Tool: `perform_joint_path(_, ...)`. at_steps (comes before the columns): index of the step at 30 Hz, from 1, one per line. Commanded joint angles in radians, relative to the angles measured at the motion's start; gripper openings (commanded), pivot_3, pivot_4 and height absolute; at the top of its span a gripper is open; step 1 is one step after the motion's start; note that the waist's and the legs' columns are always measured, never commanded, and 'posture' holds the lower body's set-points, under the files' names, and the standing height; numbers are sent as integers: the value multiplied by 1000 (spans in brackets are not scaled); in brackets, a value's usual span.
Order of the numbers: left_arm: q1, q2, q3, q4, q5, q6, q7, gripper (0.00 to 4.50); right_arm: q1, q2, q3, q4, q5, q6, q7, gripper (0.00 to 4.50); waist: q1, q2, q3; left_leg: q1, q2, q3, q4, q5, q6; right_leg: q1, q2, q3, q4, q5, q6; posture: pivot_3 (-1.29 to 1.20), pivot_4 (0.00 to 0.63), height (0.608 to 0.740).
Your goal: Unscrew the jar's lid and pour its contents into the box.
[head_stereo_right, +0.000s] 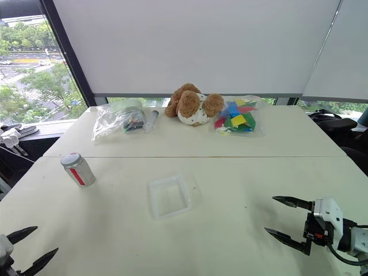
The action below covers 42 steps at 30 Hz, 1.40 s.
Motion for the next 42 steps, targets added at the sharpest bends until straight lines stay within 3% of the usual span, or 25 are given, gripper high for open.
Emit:
perform_joint_path(1, -7, -11, 33, -28, 8, -38, 26, 4479, -2, -5, 1, -4, -7, -21, -1, 4500, 0, 0, 0, 0, 0, 0, 0, 0, 0, 0, 0, 0, 0, 0, 0, 0, 150, 740)
perform_joint_path(9, 8, -94, 90, -101, -156, 138, 126, 4479, -102, 119, 96, -110, -10, -33, -125, 4500, -8, -1, 0, 1, 1, 0, 1, 0, 0, 0, 1, 0, 2, 0, 0, 0, 150, 740)
perform_joint_path(13, 26, -284, 172, -118, -202, 182, 353, 4479, -197, 216, 173, -270, 118, 110, -197, 4500, -16, 0, 0, 2, 1, 0, 1, 0, 0, 0, 1, 1, 3, 0, 0, 0, 150, 740)
perform_joint_path(19, 60, -427, 159, -173, -238, 214, 445, 4479, -286, 276, 241, -385, 130, 160, -258, 4500, 8, -8, -2, 1, 1, 0, 2, 0, 0, 0, 1, 0, 3, 0, 0, 0, 150, 740)
perform_joint_path(23, 10, -447, 97, -253, -201, 219, 499, 4479, -325, 286, 276, -404, 114, 162, -266, 4500, 27, -9, -3, 1, 1, -1, 4, -1, -3, 2, 1, -1, 3, 0, 0, 0, 150, 740)
perform_joint_path(29, -190, -417, -55, -375, -61, 302, 667, 4479, -314, 268, 293, -399, 91, 172, -253, 4500, 26, -9, -3, 1, 1, 0, 5, 0, -1, 4, 2, -1, 2, 2, 0, 0, 150, 740)
perform_joint_path(36, -408, -385, -144, -303, 39, 401, 782, 4479, -310, 255, 286, -380, 84, 180, -248, 4500, 21, -8, -4, 2, 2, 2, 3, 1, -1, 0, 7, 0, 4, 4, 4, 0, 150, 740)
perform_joint_path(42, -549, -320, -189, -165, 77, 424, 746, 4479, -293, 248, 274, -366, 82, 169, -242, 4500, 25, -8, -4, 2, 2, 2, 4, 2, -2, 1, 8, 0, 4, 6, 3, 0, 150, 740)
